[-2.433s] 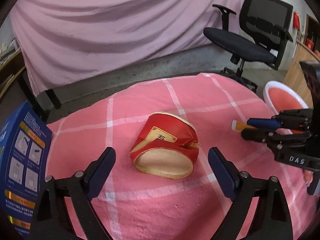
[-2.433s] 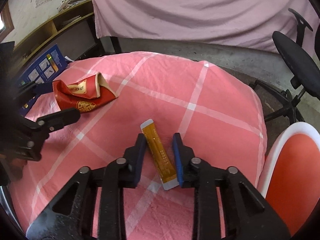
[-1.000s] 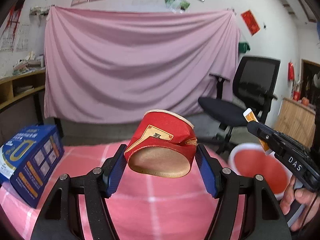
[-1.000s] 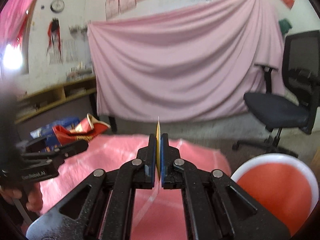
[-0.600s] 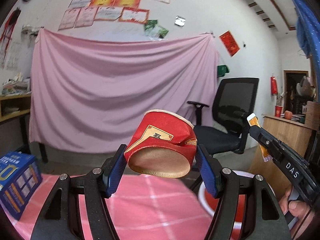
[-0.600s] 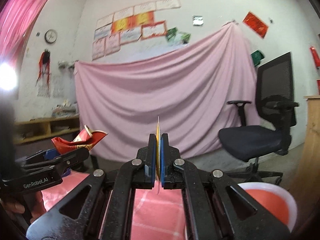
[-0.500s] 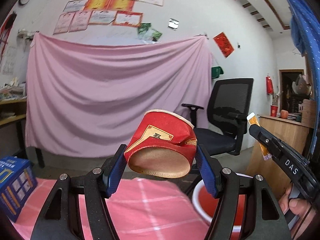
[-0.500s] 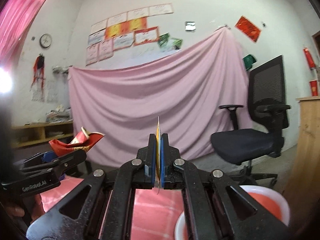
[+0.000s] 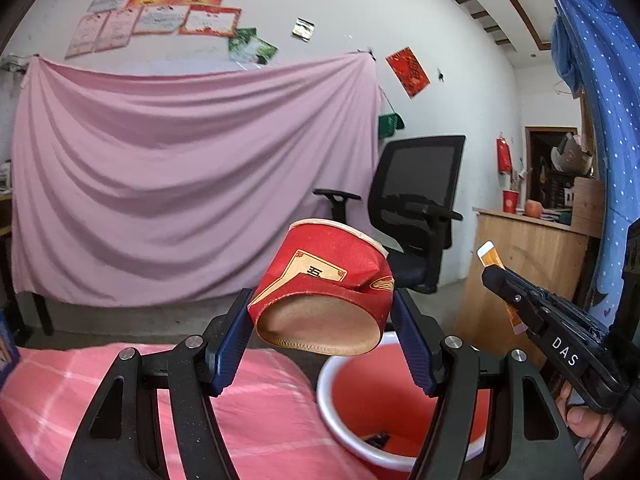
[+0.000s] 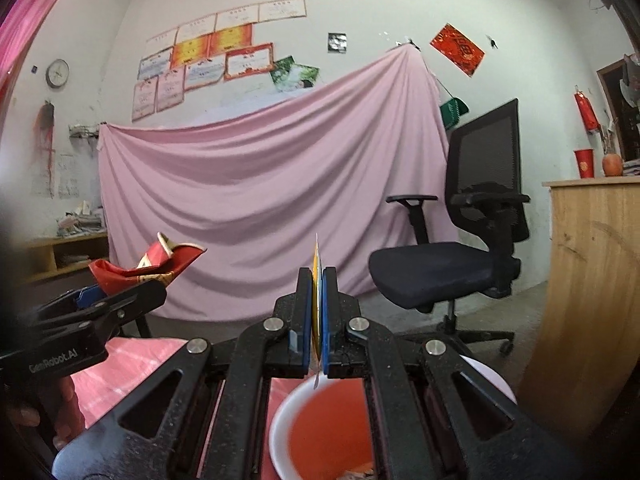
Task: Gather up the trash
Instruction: 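Lift and carry the red cup and yellow strip over the orange bucket, then open both grippers to drop the cup and strip into the bucket, then raise both open grippers up out of the bucket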
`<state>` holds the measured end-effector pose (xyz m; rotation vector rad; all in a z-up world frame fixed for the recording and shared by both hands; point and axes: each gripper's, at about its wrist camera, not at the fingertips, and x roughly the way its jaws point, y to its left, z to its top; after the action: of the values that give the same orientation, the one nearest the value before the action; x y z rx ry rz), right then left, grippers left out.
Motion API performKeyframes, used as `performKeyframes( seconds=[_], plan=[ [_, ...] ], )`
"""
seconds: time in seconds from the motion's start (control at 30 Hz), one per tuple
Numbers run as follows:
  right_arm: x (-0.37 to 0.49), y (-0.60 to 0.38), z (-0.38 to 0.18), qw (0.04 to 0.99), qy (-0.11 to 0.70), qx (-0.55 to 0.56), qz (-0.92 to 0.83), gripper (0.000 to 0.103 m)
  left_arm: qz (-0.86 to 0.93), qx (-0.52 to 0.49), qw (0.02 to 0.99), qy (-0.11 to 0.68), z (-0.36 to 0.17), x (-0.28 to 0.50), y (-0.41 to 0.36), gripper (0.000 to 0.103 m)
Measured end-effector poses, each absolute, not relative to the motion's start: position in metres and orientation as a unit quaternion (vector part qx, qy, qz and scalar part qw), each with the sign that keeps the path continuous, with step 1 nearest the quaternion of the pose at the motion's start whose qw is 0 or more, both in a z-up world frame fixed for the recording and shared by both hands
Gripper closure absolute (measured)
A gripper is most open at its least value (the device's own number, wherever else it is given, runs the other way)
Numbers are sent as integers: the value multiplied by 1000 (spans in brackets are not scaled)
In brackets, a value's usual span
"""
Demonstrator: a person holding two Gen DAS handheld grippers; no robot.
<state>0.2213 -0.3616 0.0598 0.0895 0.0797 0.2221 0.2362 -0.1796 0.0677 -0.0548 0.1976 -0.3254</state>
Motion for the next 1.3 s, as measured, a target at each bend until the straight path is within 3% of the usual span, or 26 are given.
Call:
performKeyframes(
  seconds=[0.4, 0.7, 1.3],
  plan=[
    [236, -404, 41, 989, 99, 79, 73, 79, -216, -8, 953, 211, 44, 273, -220, 40],
    [264, -421, 11, 977, 188, 86, 53, 79, -215, -5, 927, 309, 20, 304, -232, 40],
    [287, -430, -15, 955, 275, 105, 41, 77, -222, -8, 909, 353, 6, 317, -234, 40]
  ],
)
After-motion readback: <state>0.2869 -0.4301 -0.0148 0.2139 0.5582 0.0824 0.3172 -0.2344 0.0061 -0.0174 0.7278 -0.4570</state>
